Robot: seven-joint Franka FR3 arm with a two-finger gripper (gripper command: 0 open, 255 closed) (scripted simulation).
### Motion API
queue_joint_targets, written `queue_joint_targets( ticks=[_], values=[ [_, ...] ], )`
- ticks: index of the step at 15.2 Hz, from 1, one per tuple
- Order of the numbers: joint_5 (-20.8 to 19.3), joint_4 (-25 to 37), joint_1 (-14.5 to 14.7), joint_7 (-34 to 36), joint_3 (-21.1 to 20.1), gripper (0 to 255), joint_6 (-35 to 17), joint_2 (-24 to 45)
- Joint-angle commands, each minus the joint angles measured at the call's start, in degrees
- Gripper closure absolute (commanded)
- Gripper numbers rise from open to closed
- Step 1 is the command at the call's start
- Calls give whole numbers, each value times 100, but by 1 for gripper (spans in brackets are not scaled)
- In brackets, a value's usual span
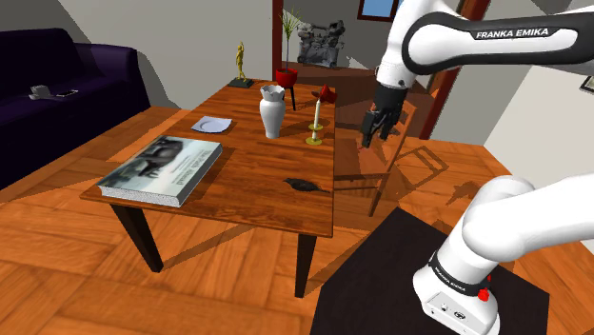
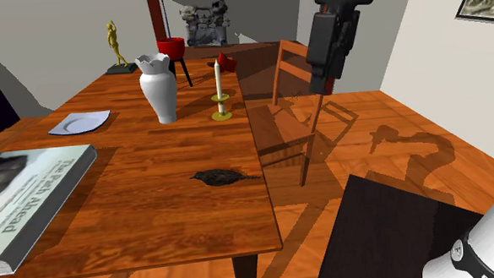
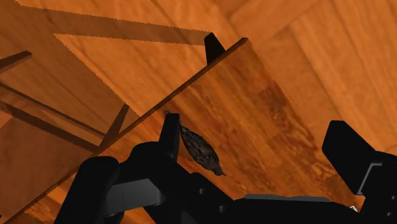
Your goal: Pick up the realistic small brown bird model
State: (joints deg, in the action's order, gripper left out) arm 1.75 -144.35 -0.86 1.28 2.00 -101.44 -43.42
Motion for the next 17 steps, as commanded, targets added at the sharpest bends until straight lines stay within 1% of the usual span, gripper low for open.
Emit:
queue_joint_targets(
  ticks=[1,6,10,14,17],
  values=[
    [-33,-205,32,-212,81,0,-533,245],
    [-86,-501,110,-772,323,0,-1767,1027],
    [-40,-548,215,-1254,525,0,-2741,1832],
    [147,-423,370,-1809,729,0,-3650,2752],
    [434,-220,503,-2312,855,0,-4253,3488]
  ],
)
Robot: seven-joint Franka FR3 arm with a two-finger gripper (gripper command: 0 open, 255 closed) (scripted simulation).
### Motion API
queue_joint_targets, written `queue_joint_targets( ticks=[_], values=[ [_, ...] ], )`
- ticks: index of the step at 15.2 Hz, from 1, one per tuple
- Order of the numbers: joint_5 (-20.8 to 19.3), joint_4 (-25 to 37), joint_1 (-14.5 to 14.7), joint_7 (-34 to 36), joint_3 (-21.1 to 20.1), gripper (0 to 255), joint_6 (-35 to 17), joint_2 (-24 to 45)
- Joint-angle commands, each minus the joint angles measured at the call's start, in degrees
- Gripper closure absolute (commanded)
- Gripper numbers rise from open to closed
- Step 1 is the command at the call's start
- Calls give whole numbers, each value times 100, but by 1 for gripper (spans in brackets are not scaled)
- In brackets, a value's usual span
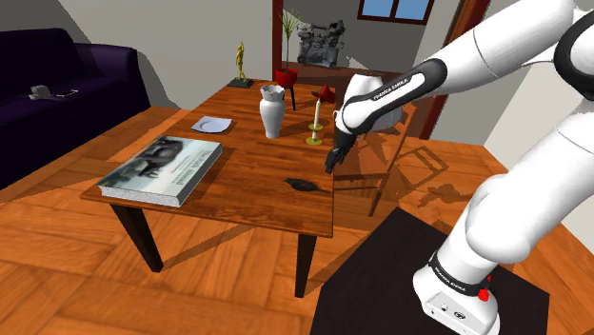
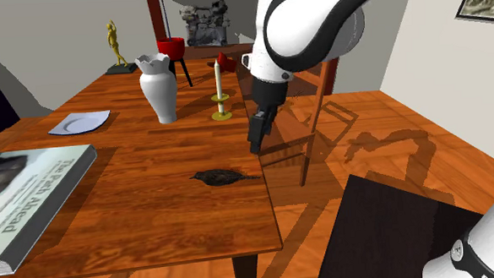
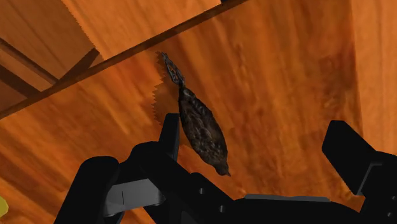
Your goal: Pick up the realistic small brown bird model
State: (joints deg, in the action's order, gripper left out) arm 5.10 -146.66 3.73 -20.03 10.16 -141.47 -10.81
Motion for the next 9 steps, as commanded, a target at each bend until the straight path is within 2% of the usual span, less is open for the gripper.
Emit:
queue_joint_targets(
  ticks=[1,5,9],
  values=[
    [228,101,86,-371,71,0,-430,477],
    [895,556,177,-1223,83,0,-1038,1484],
    [1590,1160,41,-2083,-154,0,-1464,2464]
  ],
)
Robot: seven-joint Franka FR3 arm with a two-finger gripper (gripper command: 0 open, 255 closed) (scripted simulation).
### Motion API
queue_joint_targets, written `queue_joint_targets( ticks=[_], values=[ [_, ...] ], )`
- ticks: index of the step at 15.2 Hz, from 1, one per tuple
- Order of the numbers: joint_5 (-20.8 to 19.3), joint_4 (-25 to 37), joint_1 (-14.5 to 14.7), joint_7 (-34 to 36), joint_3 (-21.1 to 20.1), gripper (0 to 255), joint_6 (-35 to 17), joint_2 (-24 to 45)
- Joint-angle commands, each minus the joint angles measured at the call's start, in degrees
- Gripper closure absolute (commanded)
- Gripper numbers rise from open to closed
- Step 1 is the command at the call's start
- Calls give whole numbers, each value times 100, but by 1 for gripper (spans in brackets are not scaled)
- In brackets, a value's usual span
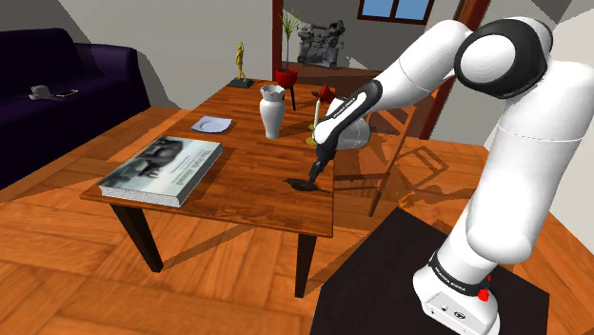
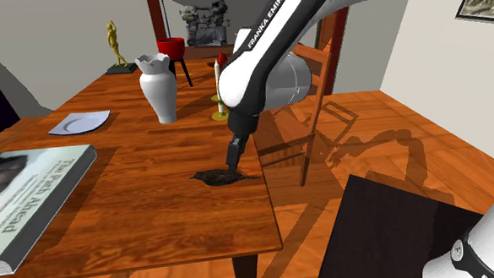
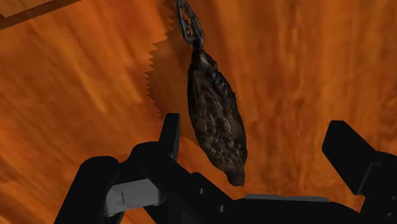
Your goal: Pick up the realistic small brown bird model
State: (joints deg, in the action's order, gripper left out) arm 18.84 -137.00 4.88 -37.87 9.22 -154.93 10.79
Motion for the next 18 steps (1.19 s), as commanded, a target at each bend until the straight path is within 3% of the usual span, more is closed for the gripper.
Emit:
queue_joint_targets(
  ticks=[1,3,13,14,18],
  values=[
    [354,364,-139,-486,-149,0,-203,541],
    [566,723,-286,-815,-340,0,-353,1006],
    [891,868,-517,-1146,-643,0,-798,1588],
    [890,864,-517,-1145,-643,255,-797,1584],
    [890,865,-514,-1142,-643,255,-798,1585]
  ],
)
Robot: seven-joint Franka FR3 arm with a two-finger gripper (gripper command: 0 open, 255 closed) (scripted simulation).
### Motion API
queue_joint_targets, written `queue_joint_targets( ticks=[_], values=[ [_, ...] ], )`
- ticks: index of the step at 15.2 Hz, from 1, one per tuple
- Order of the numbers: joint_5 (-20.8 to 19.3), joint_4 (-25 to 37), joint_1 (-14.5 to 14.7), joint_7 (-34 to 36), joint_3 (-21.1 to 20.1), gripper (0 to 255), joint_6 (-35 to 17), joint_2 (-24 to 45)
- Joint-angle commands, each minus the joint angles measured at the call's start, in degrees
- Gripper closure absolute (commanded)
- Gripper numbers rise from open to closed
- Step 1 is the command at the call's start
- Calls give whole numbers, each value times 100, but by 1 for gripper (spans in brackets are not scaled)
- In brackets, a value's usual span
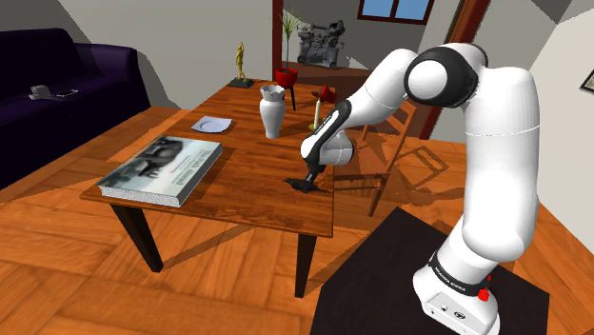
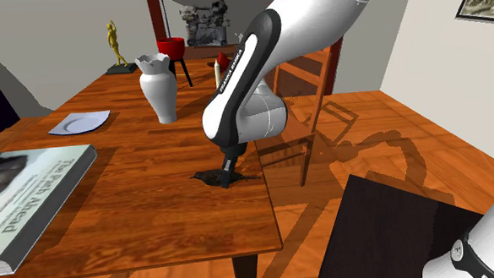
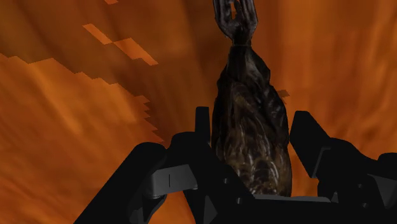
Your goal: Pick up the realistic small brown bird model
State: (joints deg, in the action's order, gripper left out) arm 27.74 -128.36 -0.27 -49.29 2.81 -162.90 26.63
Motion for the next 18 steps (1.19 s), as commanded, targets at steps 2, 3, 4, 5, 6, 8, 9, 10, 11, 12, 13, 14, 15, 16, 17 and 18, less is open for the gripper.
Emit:
queue_joint_targets(
  ticks=[2,3,4,5,6,8,9,10,11,12,13,14,15,16,17,18],
  values=[
    [0,1,2,1,-1,255,0,2],
    [0,0,1,0,-1,255,0,2],
    [0,0,1,0,-1,255,0,1],
    [1,4,-3,-4,-2,255,0,5],
    [-37,-18,28,37,37,255,56,-71],
    [-119,-55,87,120,115,255,170,-220],
    [-161,-72,116,162,153,255,227,-294],
    [-205,-87,143,205,190,255,285,-367],
    [-250,-102,170,248,226,255,343,-440],
    [-295,-115,196,292,262,255,402,-512],
    [-342,-127,221,336,296,255,461,-584],
    [-390,-137,245,380,329,255,520,-655],
    [-437,-146,268,424,362,255,580,-725],
    [-486,-154,289,469,393,255,640,-795],
    [-535,-161,310,513,423,255,701,-864],
    [-583,-166,329,557,452,255,762,-933]
  ],
)
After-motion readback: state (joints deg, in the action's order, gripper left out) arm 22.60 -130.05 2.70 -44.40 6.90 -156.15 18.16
